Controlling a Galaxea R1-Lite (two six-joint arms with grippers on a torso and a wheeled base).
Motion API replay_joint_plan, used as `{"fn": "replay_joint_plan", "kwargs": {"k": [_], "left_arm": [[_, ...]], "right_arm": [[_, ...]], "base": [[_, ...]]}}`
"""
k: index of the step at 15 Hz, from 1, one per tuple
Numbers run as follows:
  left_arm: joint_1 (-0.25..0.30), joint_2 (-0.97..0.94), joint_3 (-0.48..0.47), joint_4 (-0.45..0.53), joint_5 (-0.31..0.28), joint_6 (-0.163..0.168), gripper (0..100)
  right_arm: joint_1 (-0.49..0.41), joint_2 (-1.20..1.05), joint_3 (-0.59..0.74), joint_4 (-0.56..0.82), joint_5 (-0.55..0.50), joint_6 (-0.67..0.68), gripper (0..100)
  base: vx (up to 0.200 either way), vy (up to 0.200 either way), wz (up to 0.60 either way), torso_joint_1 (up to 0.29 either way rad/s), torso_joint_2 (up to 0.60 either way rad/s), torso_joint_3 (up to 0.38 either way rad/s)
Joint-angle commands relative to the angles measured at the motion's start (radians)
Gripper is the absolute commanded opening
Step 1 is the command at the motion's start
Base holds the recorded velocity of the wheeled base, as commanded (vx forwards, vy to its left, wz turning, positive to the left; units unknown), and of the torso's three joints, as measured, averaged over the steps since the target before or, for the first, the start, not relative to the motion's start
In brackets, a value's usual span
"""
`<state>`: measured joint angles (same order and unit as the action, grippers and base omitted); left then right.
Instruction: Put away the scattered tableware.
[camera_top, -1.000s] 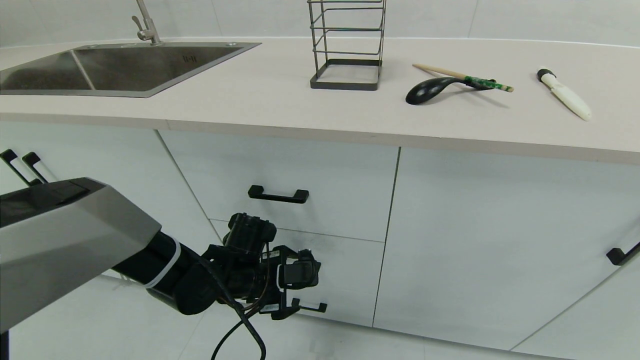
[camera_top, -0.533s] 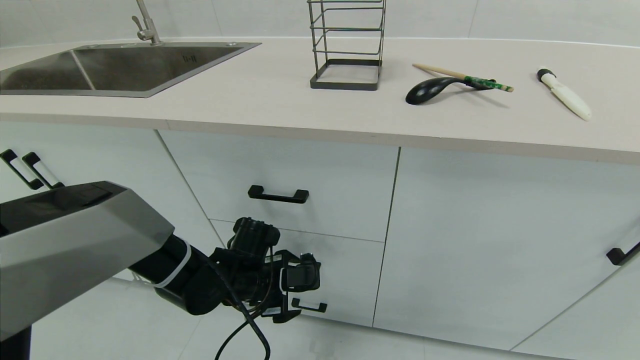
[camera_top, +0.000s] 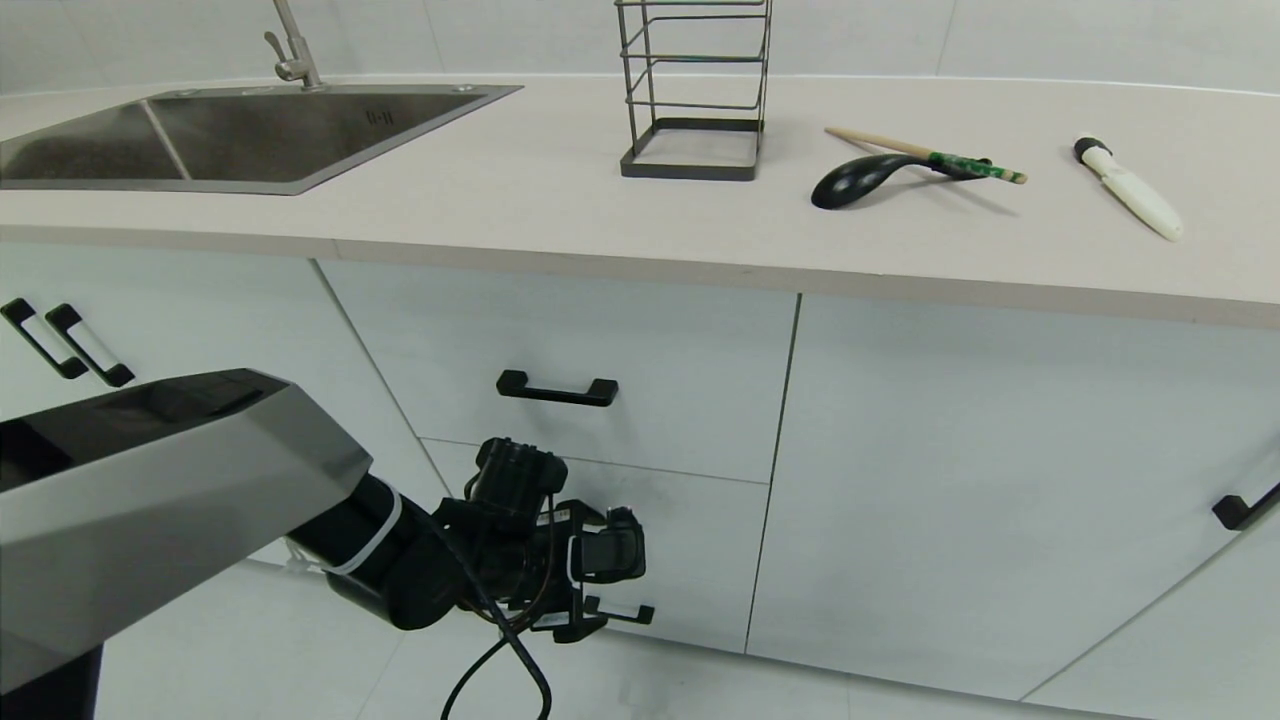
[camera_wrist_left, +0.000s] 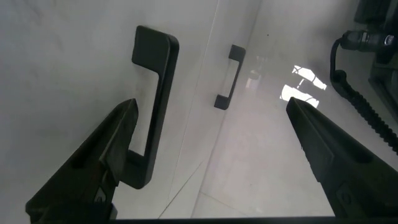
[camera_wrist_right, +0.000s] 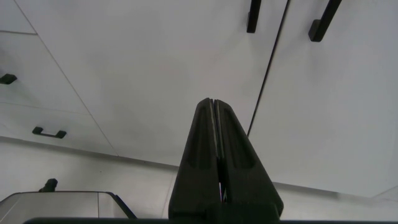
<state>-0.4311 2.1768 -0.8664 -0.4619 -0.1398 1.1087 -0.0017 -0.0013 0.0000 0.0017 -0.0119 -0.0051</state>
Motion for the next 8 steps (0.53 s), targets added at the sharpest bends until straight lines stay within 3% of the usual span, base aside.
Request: {"fn": "replay_joint_plan", "kwargs": {"k": [1, 8], "left_arm": [[-0.002, 0.012, 0.001, -0.001, 0.0, 0.002, 100], [-0.008, 0.003, 0.056, -0.003, 0.003, 0.002, 100]], "right_arm": [[0.0, 0.001, 0.0, 0.0, 0.0, -0.001, 0], [0.0, 0.001, 0.0, 0.0, 0.0, -0.001, 0]], "base": [[0.0, 0.0, 0.0, 0.0, 0.0, 0.0], [0.0, 0.0, 0.0, 0.0, 0.0, 0.0]]}}
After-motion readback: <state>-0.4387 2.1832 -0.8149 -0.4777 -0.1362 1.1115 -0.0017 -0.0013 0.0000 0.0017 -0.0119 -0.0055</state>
